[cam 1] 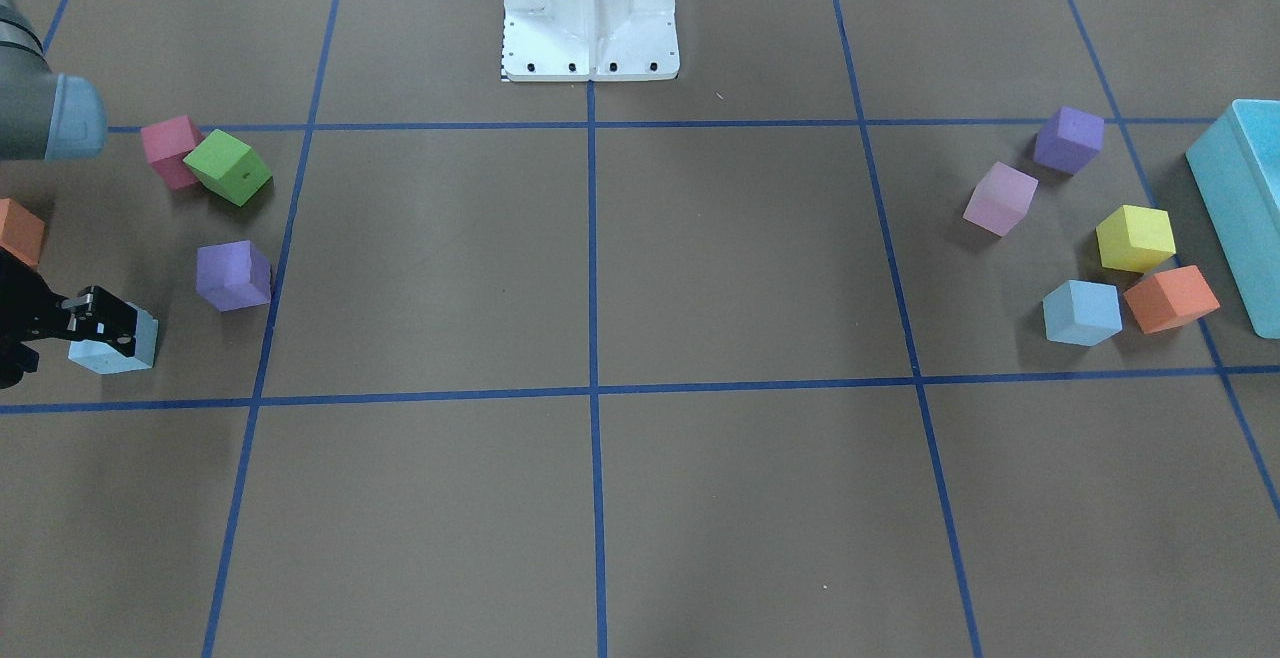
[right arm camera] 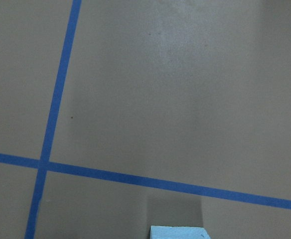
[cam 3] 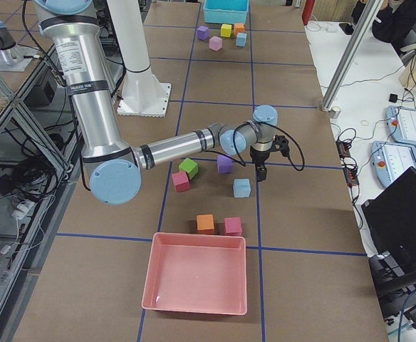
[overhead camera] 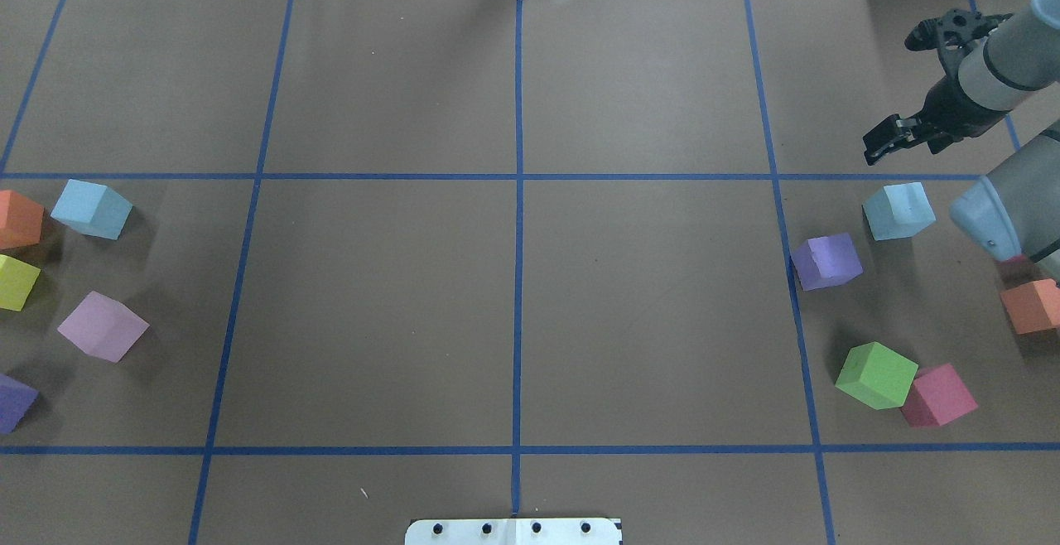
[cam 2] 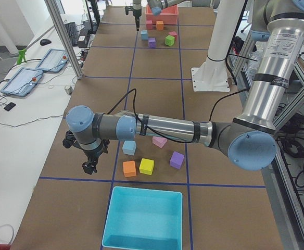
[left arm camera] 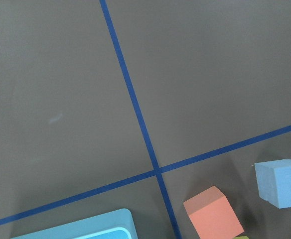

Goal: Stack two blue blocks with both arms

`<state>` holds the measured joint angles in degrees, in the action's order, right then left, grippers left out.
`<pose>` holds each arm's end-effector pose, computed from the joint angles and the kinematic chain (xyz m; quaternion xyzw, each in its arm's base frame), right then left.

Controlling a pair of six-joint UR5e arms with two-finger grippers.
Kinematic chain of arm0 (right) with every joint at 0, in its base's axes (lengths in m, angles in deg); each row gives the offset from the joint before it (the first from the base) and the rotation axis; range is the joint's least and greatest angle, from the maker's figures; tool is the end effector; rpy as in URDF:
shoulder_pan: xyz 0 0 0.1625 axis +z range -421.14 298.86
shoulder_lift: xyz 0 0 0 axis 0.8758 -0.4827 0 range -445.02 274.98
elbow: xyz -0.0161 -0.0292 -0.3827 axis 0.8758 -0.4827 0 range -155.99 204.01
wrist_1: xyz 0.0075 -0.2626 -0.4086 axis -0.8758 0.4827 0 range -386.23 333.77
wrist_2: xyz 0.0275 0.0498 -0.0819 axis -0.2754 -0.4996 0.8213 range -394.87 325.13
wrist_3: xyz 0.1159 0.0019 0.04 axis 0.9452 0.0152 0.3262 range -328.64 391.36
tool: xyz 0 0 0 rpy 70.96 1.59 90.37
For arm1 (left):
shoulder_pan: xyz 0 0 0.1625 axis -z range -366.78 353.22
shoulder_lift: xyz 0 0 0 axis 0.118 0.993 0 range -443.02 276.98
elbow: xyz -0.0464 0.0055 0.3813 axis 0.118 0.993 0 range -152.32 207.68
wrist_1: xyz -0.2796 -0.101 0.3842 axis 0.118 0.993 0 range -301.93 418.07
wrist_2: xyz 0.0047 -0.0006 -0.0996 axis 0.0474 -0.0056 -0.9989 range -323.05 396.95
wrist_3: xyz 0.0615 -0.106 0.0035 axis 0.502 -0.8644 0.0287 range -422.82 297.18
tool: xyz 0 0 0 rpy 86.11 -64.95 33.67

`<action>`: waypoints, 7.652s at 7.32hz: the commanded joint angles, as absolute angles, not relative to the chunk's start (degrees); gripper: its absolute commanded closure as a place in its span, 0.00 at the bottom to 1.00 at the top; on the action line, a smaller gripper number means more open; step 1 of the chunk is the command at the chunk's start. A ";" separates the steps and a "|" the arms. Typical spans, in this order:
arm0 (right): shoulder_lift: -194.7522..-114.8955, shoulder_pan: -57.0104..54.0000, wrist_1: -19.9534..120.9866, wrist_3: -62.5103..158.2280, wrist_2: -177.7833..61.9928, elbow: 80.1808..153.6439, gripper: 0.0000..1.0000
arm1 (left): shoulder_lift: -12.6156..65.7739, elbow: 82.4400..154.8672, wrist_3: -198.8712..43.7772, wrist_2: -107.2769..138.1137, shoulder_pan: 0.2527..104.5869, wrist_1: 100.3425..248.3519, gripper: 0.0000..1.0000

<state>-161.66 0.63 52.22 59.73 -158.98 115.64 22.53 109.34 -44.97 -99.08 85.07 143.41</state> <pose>-0.2622 -0.6249 0.4617 0.0580 -0.3554 -0.0662 0.9306 -0.0667 -0.6680 0.5547 0.0869 0.3817 0.1367 0.9100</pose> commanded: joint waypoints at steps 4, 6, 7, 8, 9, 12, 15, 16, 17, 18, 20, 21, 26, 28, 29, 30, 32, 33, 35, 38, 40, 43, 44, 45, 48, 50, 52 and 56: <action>-166.21 -1.02 47.63 59.66 -158.54 114.98 0.00 | 22.54 109.42 -44.97 -99.02 85.07 143.41 0.02; -165.88 -1.63 46.89 60.01 -158.54 114.27 0.00 | 22.54 109.42 -44.97 -99.02 85.07 143.41 0.02; -165.88 -1.72 46.89 60.10 -158.54 114.27 0.00 | 22.54 109.42 -44.97 -99.10 85.07 143.41 0.02; -165.88 -1.98 46.89 60.18 -158.45 114.09 0.00 | 22.54 109.42 -45.06 -99.02 85.07 143.41 0.02; -165.53 -2.07 46.81 60.19 -158.45 113.14 0.00 | 22.54 109.42 -45.06 -99.02 85.07 143.41 0.02; -165.70 -2.25 44.53 60.36 -158.01 112.51 0.00 | 22.54 109.51 -45.06 -99.10 85.07 143.41 0.02; -165.87 -2.78 42.32 60.54 -158.10 110.05 0.00 | 22.54 109.51 -45.06 -99.10 85.07 143.41 0.02; -165.88 -2.86 42.32 60.54 -158.18 109.96 0.00 | 22.54 109.51 -45.06 -99.10 85.07 143.41 0.02; -165.88 -3.21 42.32 60.97 -158.27 109.79 0.00 | 22.54 109.51 -45.06 -99.10 85.07 143.41 0.02; -165.79 -3.56 42.24 61.50 -158.27 109.96 0.00 | 22.54 109.51 -45.06 -99.10 85.07 143.41 0.02; -165.53 -4.18 42.15 61.59 -158.18 109.96 0.15 | 22.54 109.51 -45.06 -99.02 85.07 143.41 0.02; -165.52 -4.36 42.15 61.59 -158.27 109.96 0.29 | 22.54 109.51 -45.06 -99.10 85.07 143.41 0.02; -165.35 -4.54 42.15 61.15 -158.71 110.66 0.37 | 22.54 109.42 -45.06 -99.10 85.07 143.50 0.02; -164.83 -0.17 43.72 61.24 -163.51 114.43 0.36 | 22.45 109.42 -45.06 -99.02 85.07 143.50 0.02; -161.60 2.56 49.91 61.41 -166.68 116.88 0.36 | 22.45 109.51 -45.06 -99.10 85.07 143.50 0.02; -156.52 2.58 60.50 61.59 -166.27 120.91 0.36 | 22.45 109.42 -45.06 -99.02 85.07 143.50 0.02; -147.36 0.23 71.92 67.61 -165.57 124.54 0.36 | 22.54 109.42 -45.06 -99.10 85.07 143.50 0.02; -144.20 -3.62 71.94 73.57 -164.00 124.29 0.36 | 22.45 109.42 -45.06 -99.10 85.07 143.50 0.02; -137.78 -12.49 71.94 86.75 -157.32 123.24 0.36 | 22.45 109.42 -45.06 -99.10 85.07 143.50 0.02; -128.45 -25.06 70.90 100.75 -146.87 116.66 0.36 | 22.37 109.25 -45.06 -99.10 85.07 143.59 0.02; -125.72 -31.49 63.11 106.83 -140.20 108.51 0.37 | 22.01 109.42 -46.28 -99.10 85.07 143.85 0.02; -125.71 -34.33 60.17 108.96 -138.14 105.22 0.37 | 22.01 109.42 -46.73 -99.10 85.07 143.94 0.02; -125.80 -34.59 60.17 109.05 -138.14 104.87 0.36 | 21.93 109.42 -46.65 -99.10 85.07 143.94 0.02; -125.80 -34.59 60.17 110.27 -138.14 104.52 0.36 | 21.93 109.42 -46.64 -99.10 85.07 143.94 0.02; -125.80 -35.03 60.17 109.58 -137.71 104.25 0.26 | 22.01 109.42 -46.73 -99.10 85.07 143.94 0.02; -125.88 -34.95 60.17 108.19 -137.71 104.42 0.00 | 22.10 109.51 -47.26 -99.19 84.98 143.94 0.02; -127.46 -24.64 60.43 96.04 -141.89 104.95 0.00 | 22.80 111.35 -56.09 -99.28 82.28 145.07 0.02; -145.26 -2.12 60.96 73.69 -160.53 117.13 0.00 | 22.28 111.27 -70.34 -99.10 72.71 154.55 0.02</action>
